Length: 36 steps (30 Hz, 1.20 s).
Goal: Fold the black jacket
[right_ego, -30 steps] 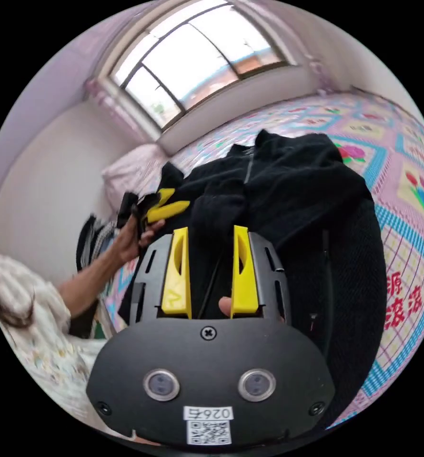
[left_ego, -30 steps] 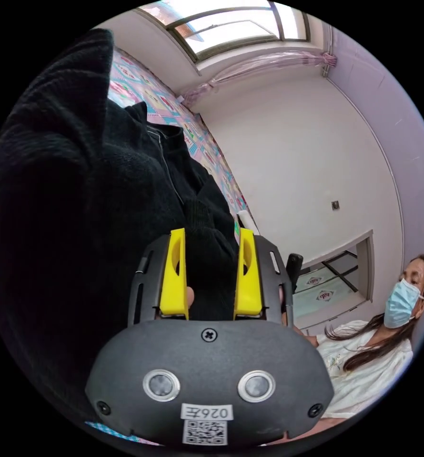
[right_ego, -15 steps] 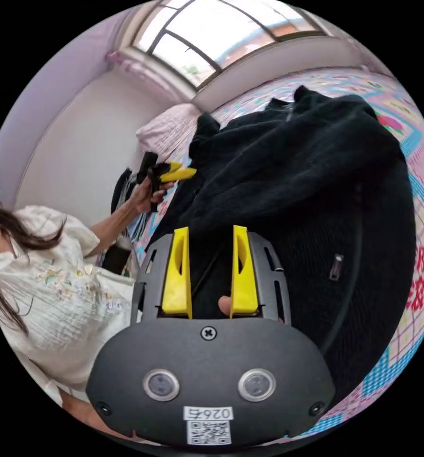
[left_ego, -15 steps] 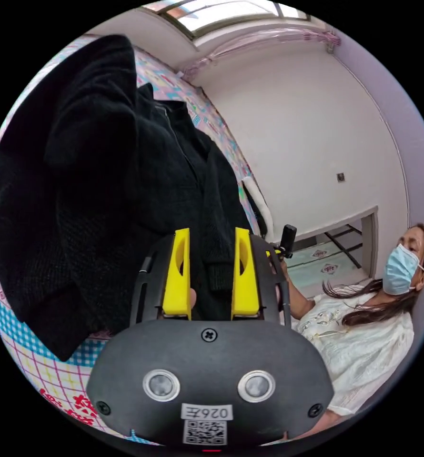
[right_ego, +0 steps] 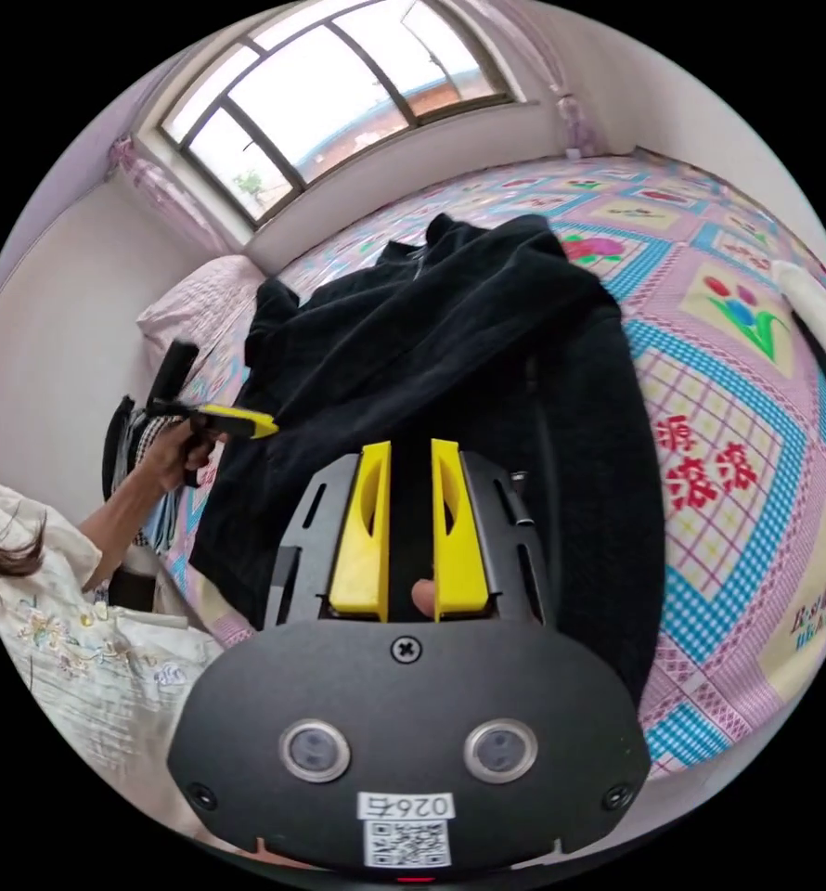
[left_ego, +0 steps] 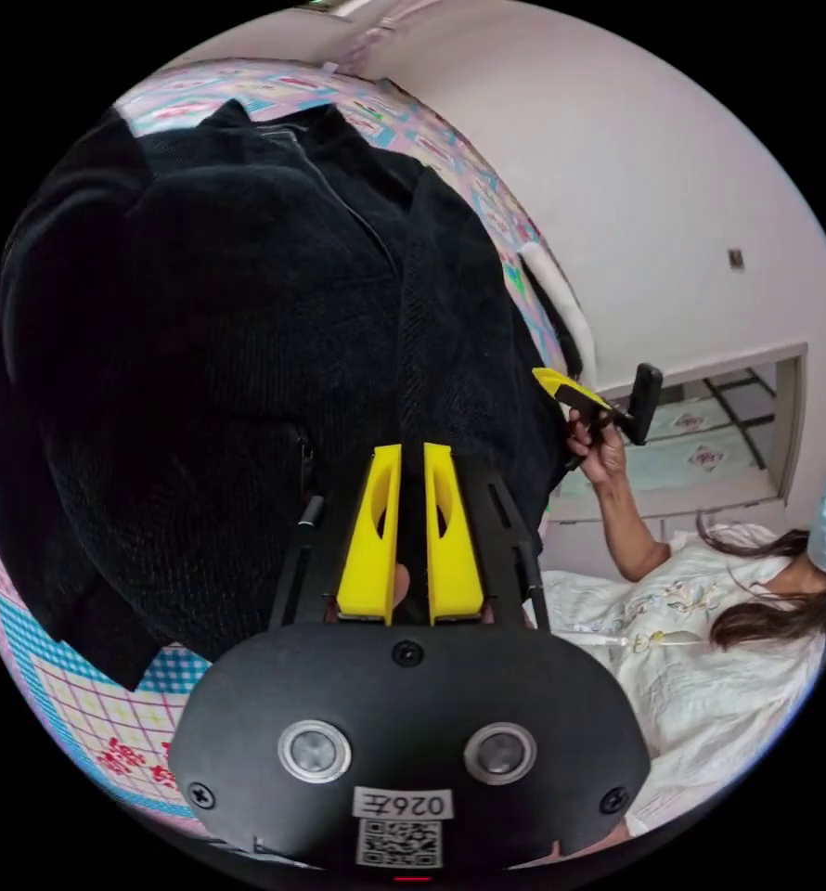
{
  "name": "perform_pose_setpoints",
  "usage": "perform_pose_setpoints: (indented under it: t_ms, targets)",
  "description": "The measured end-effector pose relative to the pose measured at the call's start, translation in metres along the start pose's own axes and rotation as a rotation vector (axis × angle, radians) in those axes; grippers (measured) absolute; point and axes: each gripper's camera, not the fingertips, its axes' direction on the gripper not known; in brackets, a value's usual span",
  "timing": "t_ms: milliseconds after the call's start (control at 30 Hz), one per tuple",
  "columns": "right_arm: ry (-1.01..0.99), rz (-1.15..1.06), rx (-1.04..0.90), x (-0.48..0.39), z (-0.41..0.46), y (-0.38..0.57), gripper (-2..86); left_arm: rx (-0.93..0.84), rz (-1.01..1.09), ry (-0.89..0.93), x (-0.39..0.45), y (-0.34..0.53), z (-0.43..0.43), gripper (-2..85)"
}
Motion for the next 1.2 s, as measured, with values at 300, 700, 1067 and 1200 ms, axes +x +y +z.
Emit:
perform_pose_setpoints:
  t_ms: [300,700,1067,1200]
  targets:
    - [0.132,0.175,0.147,0.112,-0.025,-0.071,8.3,0.286,0.023,0.156,0.017,0.005,0.011,9.8]
    - [0.212,0.254,-0.104,0.231,0.010,-0.130,0.9,0.051,0.041,-0.133,0.037,-0.109,0.127,-0.1]
    - [-0.065,0.092,-0.057,0.201,0.017,-0.093,3.3,0.110,0.122,-0.296,0.070,-0.257,0.171,8.8]
    - [0.027,0.065,-0.080,0.194,0.006,-0.063,1.2,0.031,0.066,-0.246,0.061,-0.276,0.179,1.7]
